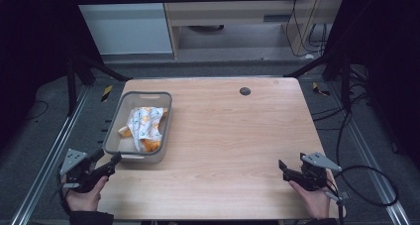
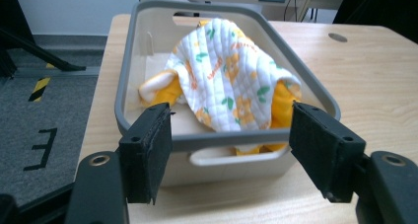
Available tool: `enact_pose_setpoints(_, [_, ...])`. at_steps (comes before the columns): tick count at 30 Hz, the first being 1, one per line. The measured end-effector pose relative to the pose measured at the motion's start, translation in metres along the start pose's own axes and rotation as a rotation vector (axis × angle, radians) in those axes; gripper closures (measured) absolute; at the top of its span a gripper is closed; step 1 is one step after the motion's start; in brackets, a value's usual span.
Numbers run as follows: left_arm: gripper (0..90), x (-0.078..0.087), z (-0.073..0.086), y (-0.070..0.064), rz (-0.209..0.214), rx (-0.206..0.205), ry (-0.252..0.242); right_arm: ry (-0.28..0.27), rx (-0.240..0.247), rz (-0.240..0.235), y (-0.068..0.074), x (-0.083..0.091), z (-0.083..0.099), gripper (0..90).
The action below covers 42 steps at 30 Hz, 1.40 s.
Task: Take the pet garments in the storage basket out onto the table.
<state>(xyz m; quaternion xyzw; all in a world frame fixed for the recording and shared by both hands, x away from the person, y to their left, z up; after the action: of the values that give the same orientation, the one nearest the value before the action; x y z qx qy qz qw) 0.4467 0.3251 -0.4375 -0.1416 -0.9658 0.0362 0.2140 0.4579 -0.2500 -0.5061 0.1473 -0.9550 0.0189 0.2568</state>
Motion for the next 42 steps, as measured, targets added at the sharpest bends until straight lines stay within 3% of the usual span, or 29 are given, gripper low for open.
enact_pose_setpoints(10, [31.3,-0.004,-0.014,-0.003,0.008,-0.018,0.000,0.001,0.009,-0.005,0.002,-0.001,-0.001,19.1])
enact_pose_setpoints(26, [30.6,-0.023,-0.053,-0.007,0.040,-0.048,-0.014,-0.023,0.003,0.006,-0.002,0.002,-0.004,19.3])
enact_pose_setpoints(31, [30.6,-0.034,-0.059,-0.006,0.045,-0.058,0.016,-0.021,0.013,0.007,-0.002,0.001,-0.004,19.3])
enact_pose_setpoints(42, [30.6,-0.063,-0.068,-0.002,0.013,-0.083,0.097,-0.016,0.024,0.009,-0.001,0.000,-0.004,19.6])
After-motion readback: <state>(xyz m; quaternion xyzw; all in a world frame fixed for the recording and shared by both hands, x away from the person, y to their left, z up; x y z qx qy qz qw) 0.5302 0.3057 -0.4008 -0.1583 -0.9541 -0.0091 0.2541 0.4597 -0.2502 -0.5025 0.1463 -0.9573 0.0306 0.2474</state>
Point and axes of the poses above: each handheld gripper's, and its own axes: x roughly backward along the jaws, z roughly out of its underside, y roughly to its left, the point moved 6 cm from there along -x, roughly forward along the jaws
